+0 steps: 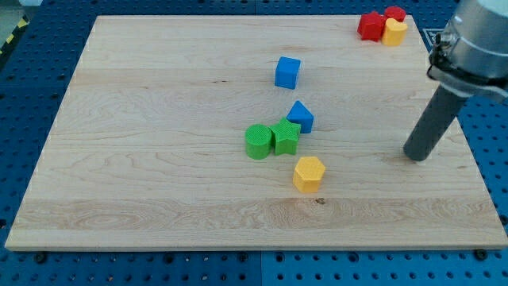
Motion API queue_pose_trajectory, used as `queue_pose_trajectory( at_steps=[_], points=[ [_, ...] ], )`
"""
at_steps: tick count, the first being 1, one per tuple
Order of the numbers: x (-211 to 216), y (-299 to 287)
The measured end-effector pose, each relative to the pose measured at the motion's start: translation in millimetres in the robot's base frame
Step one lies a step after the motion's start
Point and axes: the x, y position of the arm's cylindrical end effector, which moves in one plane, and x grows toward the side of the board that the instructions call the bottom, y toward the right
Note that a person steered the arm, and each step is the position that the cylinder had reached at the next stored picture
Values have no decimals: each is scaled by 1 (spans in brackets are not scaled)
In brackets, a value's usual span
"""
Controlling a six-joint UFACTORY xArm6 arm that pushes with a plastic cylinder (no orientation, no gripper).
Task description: Move the yellow hexagon slightly right
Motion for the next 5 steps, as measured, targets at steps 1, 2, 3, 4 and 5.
queue_pose_trajectory(
  at_steps=[1,2,3,4,5],
  points=[
    [25,-28],
    [50,-41],
    [76,-57],
    [78,-115],
    [78,-137]
  ],
)
